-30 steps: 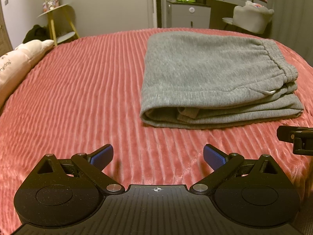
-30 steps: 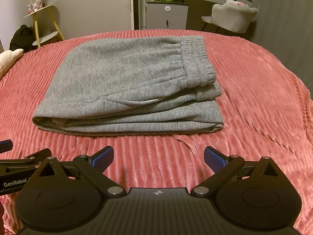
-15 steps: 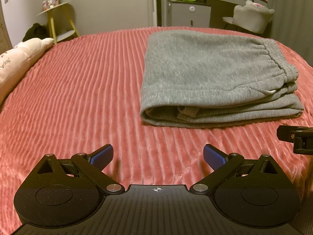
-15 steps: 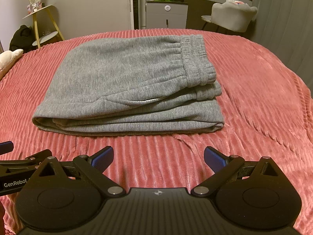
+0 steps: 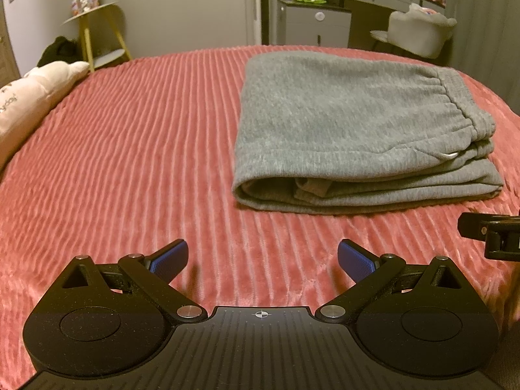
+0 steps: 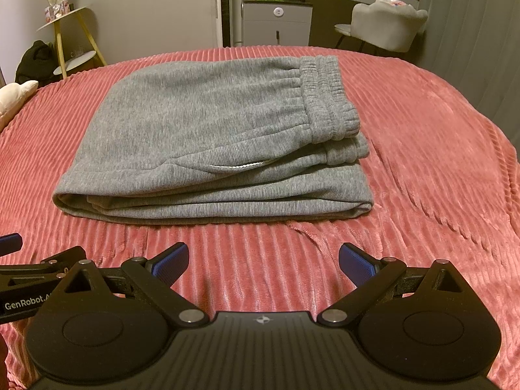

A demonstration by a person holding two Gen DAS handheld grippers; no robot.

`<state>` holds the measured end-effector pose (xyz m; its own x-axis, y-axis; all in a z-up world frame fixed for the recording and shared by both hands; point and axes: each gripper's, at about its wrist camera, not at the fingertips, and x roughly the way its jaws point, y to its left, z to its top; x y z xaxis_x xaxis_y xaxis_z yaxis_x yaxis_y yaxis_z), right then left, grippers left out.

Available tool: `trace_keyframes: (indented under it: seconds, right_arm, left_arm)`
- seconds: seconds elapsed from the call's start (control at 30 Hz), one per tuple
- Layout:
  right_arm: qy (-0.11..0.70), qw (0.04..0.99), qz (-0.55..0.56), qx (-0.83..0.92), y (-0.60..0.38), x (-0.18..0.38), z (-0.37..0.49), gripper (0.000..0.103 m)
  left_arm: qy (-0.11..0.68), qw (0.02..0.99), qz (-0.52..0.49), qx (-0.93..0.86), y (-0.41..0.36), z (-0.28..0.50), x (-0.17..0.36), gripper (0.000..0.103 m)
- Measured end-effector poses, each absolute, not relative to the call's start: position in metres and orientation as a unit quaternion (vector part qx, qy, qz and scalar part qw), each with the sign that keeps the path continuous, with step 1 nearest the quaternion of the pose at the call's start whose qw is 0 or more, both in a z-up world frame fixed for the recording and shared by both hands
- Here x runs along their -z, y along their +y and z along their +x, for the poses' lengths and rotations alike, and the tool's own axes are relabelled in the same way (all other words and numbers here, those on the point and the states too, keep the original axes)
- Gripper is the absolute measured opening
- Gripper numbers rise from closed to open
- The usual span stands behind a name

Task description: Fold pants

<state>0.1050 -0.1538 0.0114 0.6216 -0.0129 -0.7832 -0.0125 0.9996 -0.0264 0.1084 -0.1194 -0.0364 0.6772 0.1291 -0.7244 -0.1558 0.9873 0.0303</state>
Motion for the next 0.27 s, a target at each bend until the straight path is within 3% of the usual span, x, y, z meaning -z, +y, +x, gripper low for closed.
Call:
trace_keyframes:
  seconds: [0.27]
  right_arm:
    - [0.435,0.900,-0.015,0.000,-0.1539,-0.0105,0.1052,0.099]
  left_arm:
    - [0.374,0.924,-0.015,-0.078,-0.1195,0.1058,0.0331,0.102]
